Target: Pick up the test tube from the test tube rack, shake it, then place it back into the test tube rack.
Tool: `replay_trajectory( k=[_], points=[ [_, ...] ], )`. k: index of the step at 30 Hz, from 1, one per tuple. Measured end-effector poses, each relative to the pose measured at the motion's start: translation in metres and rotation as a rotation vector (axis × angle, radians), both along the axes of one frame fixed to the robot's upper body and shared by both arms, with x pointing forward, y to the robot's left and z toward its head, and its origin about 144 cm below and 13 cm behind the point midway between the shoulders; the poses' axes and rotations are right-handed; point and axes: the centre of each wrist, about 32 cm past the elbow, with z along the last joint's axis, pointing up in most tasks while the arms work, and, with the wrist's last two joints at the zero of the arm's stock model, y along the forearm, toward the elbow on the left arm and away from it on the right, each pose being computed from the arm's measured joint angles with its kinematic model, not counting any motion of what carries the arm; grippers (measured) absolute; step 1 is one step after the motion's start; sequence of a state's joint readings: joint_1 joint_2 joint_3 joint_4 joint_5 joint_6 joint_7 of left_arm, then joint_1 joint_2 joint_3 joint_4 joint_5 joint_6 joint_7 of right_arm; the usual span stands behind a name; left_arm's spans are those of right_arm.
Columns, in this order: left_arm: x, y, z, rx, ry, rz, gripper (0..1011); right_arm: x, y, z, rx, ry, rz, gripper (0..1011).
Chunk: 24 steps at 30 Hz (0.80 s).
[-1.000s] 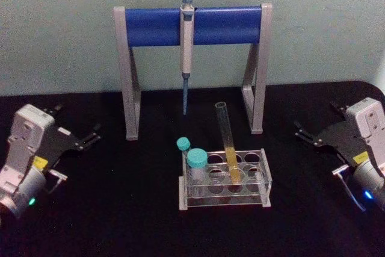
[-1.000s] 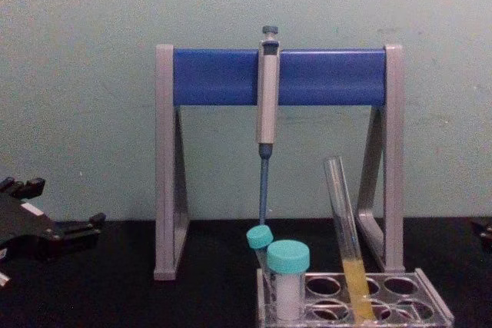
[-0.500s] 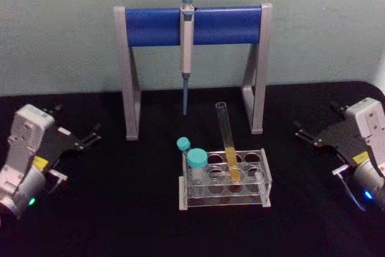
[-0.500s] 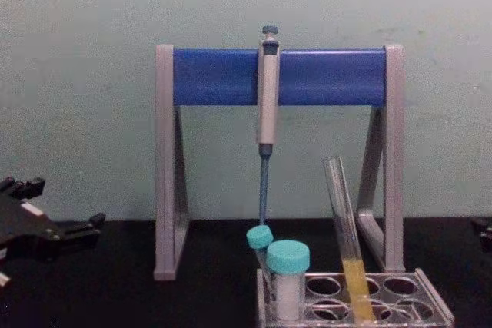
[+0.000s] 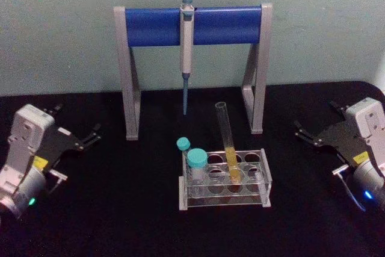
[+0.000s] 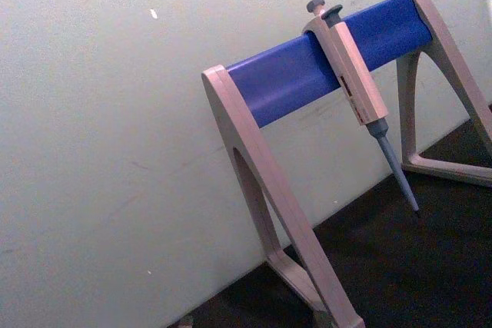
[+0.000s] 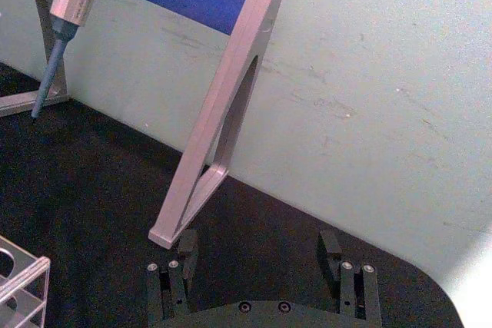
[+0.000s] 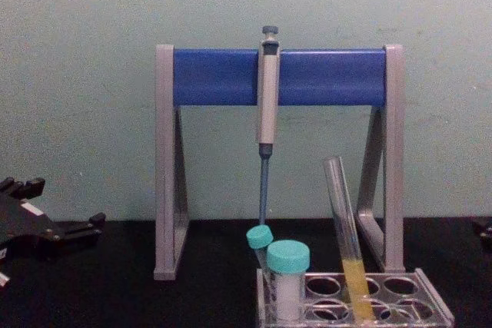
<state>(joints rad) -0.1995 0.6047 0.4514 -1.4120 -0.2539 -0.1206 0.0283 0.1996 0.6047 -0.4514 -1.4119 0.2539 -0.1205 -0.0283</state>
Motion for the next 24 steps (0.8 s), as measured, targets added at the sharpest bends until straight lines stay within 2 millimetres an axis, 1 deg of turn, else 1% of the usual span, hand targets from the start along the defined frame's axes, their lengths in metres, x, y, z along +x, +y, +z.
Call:
replay_trajectory(
  k=[8,16,24],
  points=[
    [0.0,0.0,0.0,0.0,0.0,0.0,1001,0.0,0.0,0.0,0.0,0.0,0.0,1000],
    [0.0,0.0,0.0,0.0,0.0,0.0,1001,-0.001,0.0,0.005,0.007,-0.032,0.018,1000],
    [0.0,0.0,0.0,0.0,0.0,0.0,1001,-0.003,0.001,0.014,0.063,-0.085,0.11,1000]
  ],
)
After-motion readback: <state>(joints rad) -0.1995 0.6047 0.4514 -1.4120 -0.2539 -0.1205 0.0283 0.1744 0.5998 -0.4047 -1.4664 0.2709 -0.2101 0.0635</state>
